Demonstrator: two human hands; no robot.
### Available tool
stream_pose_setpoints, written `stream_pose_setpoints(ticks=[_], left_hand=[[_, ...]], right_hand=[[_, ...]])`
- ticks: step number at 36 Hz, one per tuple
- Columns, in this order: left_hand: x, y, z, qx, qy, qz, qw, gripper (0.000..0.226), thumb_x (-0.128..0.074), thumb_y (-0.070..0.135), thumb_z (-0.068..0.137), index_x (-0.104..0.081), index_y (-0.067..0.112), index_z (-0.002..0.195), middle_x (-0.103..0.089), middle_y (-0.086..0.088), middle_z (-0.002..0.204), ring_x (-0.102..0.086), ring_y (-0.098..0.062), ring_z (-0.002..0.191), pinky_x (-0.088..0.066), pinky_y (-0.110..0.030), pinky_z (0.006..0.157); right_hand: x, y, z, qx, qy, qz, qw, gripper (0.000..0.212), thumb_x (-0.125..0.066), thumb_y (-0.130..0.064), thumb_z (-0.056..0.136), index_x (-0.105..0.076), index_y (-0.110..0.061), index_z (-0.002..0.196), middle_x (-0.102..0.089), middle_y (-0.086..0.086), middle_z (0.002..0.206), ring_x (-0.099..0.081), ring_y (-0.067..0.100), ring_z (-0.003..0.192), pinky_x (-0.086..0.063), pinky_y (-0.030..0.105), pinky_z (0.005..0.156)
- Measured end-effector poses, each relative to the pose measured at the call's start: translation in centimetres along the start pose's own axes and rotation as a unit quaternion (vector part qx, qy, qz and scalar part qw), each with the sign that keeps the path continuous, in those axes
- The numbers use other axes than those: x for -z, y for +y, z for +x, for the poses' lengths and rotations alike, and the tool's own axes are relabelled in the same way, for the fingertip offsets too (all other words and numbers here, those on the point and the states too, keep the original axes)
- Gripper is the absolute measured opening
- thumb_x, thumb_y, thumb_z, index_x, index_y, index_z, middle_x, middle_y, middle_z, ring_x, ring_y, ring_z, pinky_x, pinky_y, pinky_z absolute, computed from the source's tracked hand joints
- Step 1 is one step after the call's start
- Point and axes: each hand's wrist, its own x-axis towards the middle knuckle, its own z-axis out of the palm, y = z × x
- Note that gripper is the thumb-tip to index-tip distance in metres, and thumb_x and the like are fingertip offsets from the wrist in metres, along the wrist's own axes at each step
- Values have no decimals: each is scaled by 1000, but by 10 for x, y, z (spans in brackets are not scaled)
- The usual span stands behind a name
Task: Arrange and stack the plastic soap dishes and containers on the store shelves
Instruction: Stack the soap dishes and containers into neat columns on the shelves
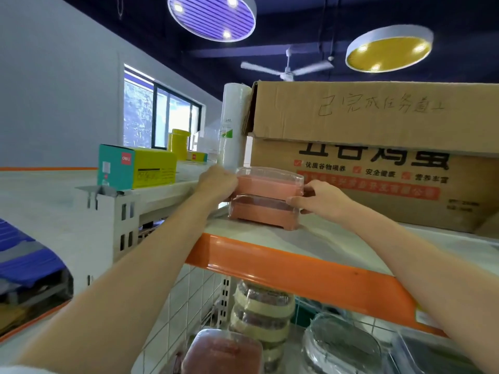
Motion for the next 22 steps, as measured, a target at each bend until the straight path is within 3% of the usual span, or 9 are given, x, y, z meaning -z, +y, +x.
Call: stream_pose_setpoints(ticks=[4, 8, 14, 18, 22], left_hand=[[1, -3, -9, -29, -26, 6, 999, 20, -56, 8, 70, -72, 10, 82, -68, -12, 82, -64, -28, 87, -54, -35, 86], [4, -4, -10, -20, -38, -15, 999, 26, -57, 8, 68, -72, 6, 89, -70, -13, 88, -65, -27, 88, -54, -41, 88], [5, 0, -14, -10, -41, -44, 998, 23, -61, 5, 68, -71, 0, 88, -71, -16, 89, -67, -26, 88, -55, -42, 86], [5, -1, -13, -7, -32, -52, 998, 33, -61, 13, 57, -72, -3, 85, -72, -17, 86, -69, -28, 85, -56, -45, 83], [4, 0, -14, -13, -20, -35, 999, 20, -63, 8, 66, -72, -1, 82, -71, -16, 86, -68, -28, 86, -56, -41, 84]], right_hand=[[2, 0, -4, 7, -1, 21, 1000, 43, -64, -42, 87, -63, -7, 111, -64, 7, 111, -63, 25, 101, -48, 44, 95], [3, -4, -8, 11, 1, 41, 999, 44, -65, -38, 87, -67, 2, 106, -66, 18, 111, -65, 31, 99, -48, 49, 95], [9, -8, -16, 4, -1, 63, 998, 36, -70, -35, 84, -70, -1, 96, -67, 13, 107, -65, 26, 99, -47, 45, 97], [12, -8, -20, 7, -6, 83, 997, 19, -73, -32, 81, -64, -16, 75, -66, 0, 94, -66, 19, 95, -49, 41, 97], [13, -9, -20, 5, -3, 73, 997, 27, -73, -36, 79, -66, -11, 82, -66, 7, 104, -64, 24, 99, -49, 45, 96]])
